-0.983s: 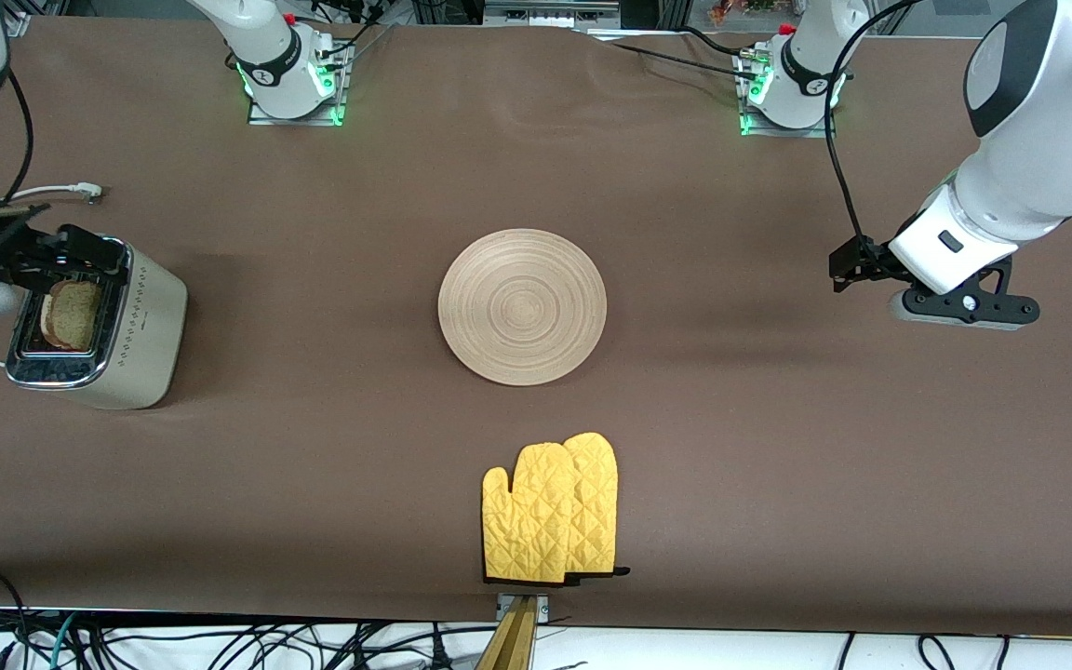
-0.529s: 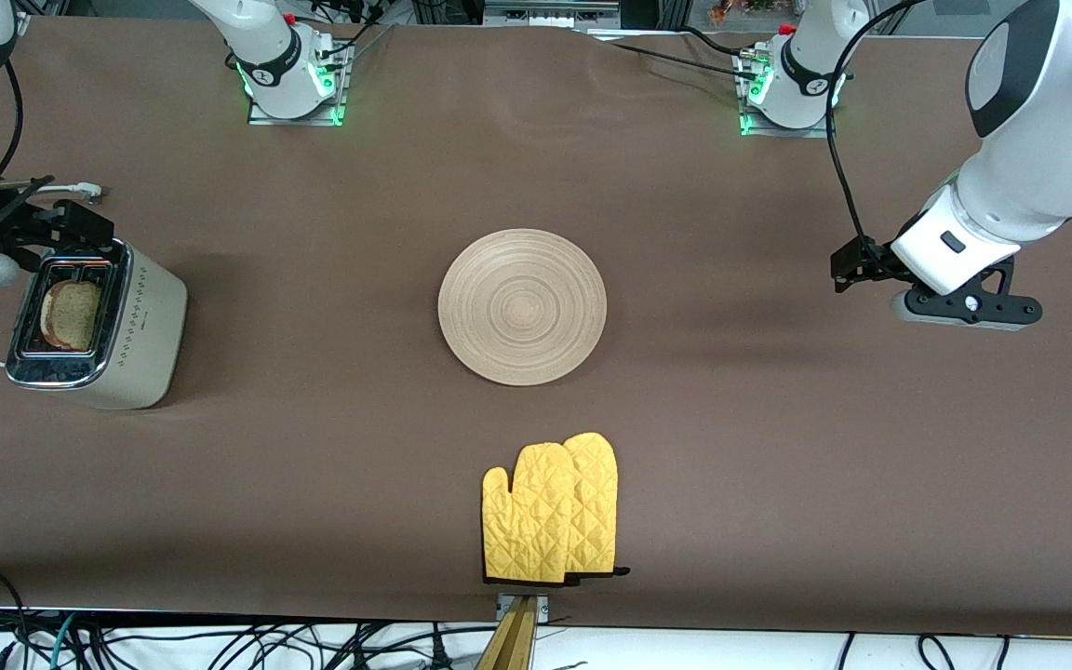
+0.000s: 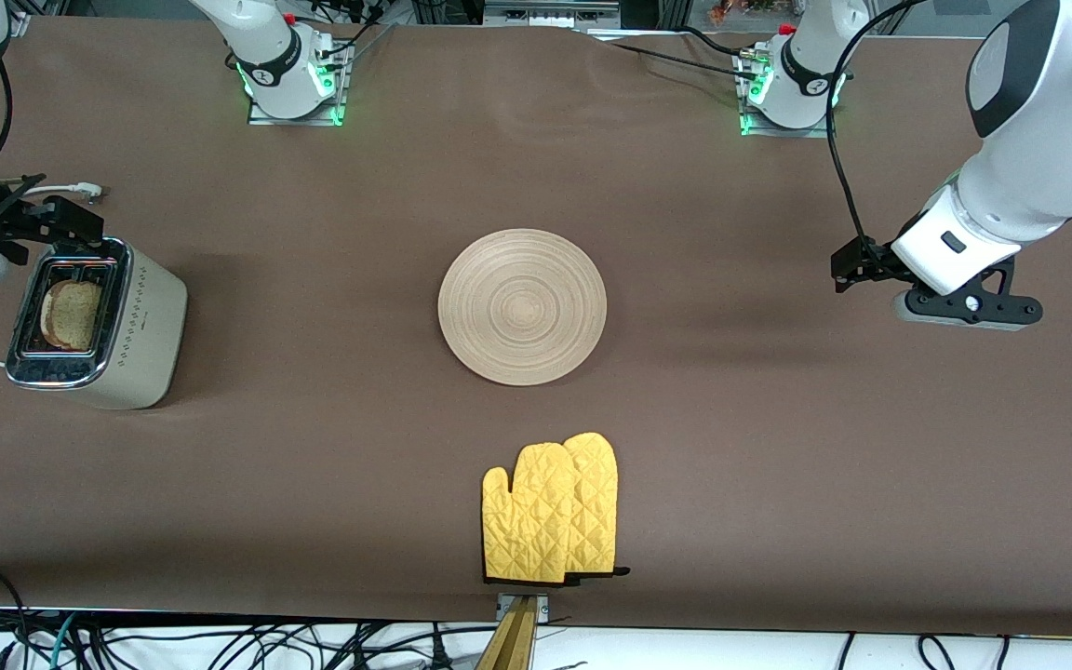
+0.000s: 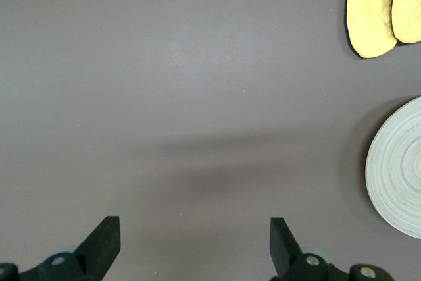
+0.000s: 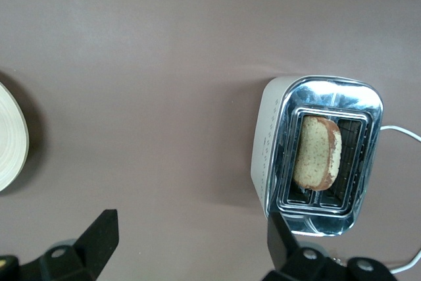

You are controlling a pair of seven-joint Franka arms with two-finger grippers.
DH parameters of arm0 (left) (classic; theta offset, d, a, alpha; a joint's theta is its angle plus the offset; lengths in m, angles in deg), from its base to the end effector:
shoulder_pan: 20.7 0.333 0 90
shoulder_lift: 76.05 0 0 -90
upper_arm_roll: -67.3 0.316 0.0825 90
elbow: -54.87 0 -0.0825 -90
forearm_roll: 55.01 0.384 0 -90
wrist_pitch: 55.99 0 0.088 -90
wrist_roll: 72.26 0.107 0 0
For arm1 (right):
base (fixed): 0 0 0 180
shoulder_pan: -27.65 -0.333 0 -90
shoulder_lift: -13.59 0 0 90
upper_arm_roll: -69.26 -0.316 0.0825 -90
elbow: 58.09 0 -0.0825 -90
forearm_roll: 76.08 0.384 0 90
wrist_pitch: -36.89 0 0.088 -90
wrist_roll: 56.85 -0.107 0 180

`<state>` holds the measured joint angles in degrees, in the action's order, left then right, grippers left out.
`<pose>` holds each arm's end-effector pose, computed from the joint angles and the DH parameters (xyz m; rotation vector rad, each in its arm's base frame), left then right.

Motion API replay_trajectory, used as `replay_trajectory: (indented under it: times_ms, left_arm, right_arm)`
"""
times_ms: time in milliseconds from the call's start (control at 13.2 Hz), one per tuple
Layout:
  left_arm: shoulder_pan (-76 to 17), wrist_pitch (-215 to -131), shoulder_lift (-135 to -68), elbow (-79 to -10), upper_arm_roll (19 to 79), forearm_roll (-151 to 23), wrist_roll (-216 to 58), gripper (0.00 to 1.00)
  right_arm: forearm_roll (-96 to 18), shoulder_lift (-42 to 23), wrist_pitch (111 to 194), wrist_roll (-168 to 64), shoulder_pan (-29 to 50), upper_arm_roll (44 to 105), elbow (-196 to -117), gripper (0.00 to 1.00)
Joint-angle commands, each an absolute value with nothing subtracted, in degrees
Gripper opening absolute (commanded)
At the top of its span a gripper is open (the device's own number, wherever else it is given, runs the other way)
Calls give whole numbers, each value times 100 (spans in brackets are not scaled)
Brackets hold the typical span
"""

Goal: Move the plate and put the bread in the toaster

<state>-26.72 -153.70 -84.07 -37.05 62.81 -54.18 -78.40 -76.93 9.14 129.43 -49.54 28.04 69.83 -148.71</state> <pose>0.5926 -0.1058 0.5393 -3.1297 0.1220 0.0589 0.5796 -0.0110 0.5791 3.1236 0.1748 -0.0707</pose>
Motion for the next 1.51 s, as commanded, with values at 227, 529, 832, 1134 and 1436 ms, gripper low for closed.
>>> replay_trajectory:
  times_ms: [227,529,832,1134,1436]
  left_arm:
    - [-2659,-15294,-8431,-3584,6282,-5448,-7824,100]
    - [-2651,-15294,-8431,-3584,6291,-5448,-7832,100]
    - [-2572,-15267,-8274,-3679,6317,-5457,-7779,100]
    - [-2554,-15276,-8334,-3575,6317,-5492,-7832,100]
    - [-2554,-15276,-8334,-3575,6326,-5492,-7833,100]
  right_arm:
    - [-7766,1051,12829,-4920,2871,6882,-14940,100]
    - [-7766,1042,12838,-4955,2871,6882,-14940,100]
    - [-7766,1007,12838,-4964,2879,6890,-14940,100]
    - [-7748,963,12838,-4973,2906,6899,-14940,100]
    - [-7757,954,12838,-4982,2923,6899,-14932,100]
